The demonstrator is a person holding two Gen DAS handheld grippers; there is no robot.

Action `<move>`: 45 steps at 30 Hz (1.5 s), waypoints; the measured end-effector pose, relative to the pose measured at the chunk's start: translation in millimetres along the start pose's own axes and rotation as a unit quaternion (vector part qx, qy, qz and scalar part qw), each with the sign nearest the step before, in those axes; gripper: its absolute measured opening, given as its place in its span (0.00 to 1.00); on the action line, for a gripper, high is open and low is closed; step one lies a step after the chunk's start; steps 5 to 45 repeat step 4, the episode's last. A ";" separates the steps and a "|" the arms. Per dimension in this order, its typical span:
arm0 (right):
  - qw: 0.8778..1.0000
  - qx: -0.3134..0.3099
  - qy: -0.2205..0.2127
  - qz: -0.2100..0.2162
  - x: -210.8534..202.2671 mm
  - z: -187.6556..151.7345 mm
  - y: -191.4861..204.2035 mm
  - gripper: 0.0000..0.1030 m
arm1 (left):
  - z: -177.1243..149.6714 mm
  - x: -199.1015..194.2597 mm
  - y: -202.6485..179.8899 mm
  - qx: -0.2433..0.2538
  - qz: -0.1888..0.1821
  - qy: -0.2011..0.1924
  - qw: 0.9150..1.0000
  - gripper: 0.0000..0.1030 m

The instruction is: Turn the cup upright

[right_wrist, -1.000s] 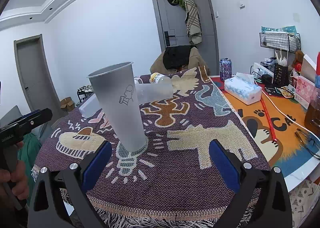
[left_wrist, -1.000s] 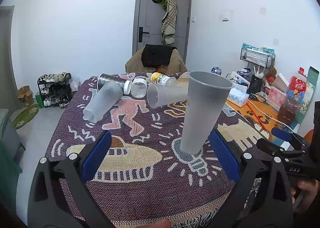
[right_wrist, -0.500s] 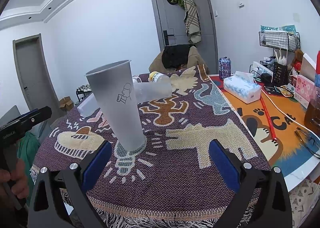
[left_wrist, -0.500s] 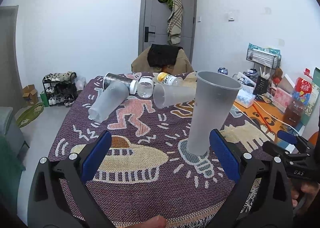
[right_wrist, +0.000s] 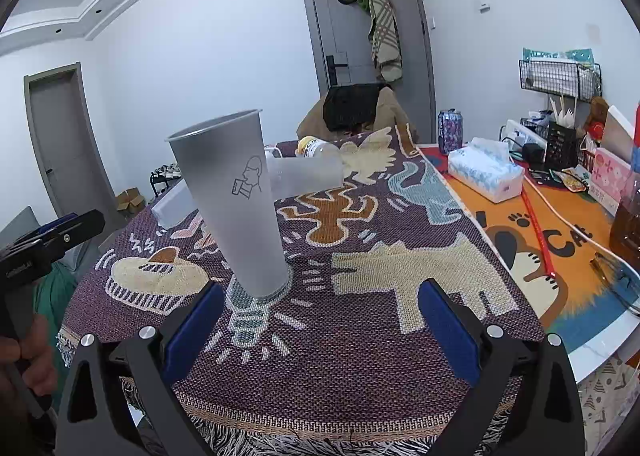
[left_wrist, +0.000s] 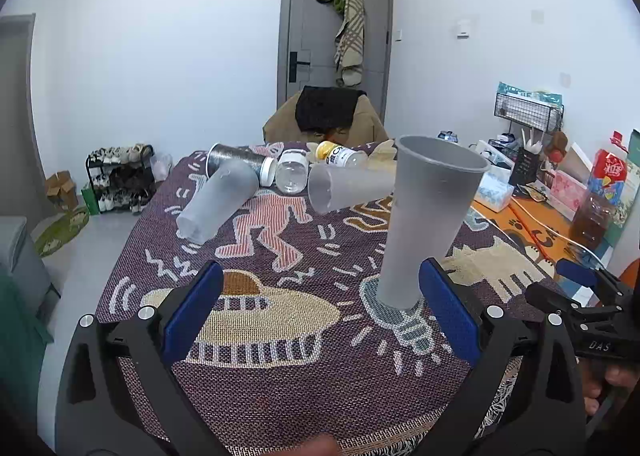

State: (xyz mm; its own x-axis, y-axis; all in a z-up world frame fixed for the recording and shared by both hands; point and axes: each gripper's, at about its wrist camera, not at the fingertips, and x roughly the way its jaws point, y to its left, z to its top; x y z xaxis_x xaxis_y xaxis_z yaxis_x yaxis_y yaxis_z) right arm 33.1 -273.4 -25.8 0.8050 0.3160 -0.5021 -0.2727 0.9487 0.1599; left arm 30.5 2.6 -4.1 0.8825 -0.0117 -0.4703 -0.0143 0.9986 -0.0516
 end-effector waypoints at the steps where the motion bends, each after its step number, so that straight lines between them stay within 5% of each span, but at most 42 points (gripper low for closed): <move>1: 1.000 0.001 0.003 0.004 1.8 1.1 1.0 0.93 | 0.0 2.3 1.9 -0.001 0.001 0.003 1.000 0.95; 45: 1.000 -0.015 0.025 0.005 17.3 5.4 10.1 0.93 | 0.7 8.3 14.7 -0.014 0.014 0.010 1.000 0.95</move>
